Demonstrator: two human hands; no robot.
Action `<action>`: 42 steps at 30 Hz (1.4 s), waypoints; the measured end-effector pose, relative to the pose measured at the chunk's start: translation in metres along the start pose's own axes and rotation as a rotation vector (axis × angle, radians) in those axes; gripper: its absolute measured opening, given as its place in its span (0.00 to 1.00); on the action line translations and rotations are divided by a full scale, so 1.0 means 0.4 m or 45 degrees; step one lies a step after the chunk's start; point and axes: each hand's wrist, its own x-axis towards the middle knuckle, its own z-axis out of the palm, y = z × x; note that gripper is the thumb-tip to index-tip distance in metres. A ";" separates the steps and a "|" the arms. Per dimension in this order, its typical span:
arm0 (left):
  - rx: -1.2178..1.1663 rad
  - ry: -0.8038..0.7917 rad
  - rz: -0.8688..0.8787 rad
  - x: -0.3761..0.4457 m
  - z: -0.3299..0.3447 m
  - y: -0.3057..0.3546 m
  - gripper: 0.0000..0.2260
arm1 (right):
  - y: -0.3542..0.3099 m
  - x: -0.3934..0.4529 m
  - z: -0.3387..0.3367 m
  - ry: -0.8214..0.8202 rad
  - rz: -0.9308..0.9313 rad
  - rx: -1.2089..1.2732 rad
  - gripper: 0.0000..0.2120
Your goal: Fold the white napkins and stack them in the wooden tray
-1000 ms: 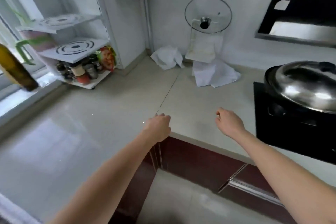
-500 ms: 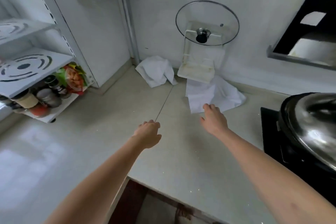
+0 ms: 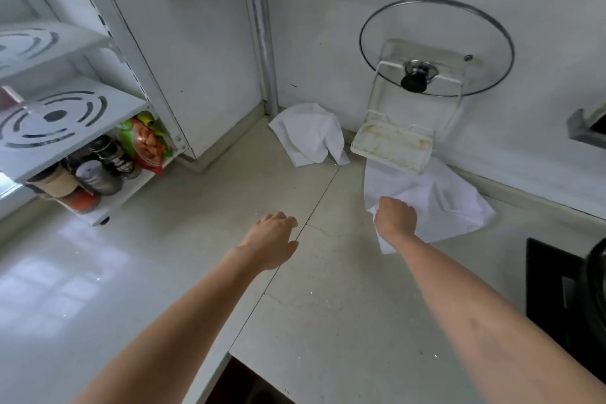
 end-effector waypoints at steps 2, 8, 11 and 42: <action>-0.050 0.042 0.083 0.000 -0.009 -0.011 0.22 | -0.005 -0.014 0.009 -0.035 -0.009 0.098 0.10; -0.174 0.127 0.187 0.011 -0.068 -0.048 0.26 | -0.020 -0.066 -0.044 0.173 -0.256 0.174 0.07; -0.119 0.109 0.215 0.021 -0.077 -0.040 0.25 | 0.012 -0.086 -0.025 0.000 -0.247 -0.207 0.26; -0.170 -0.245 0.382 0.035 -0.029 -0.017 0.32 | -0.046 -0.185 -0.225 -0.467 -0.410 1.312 0.12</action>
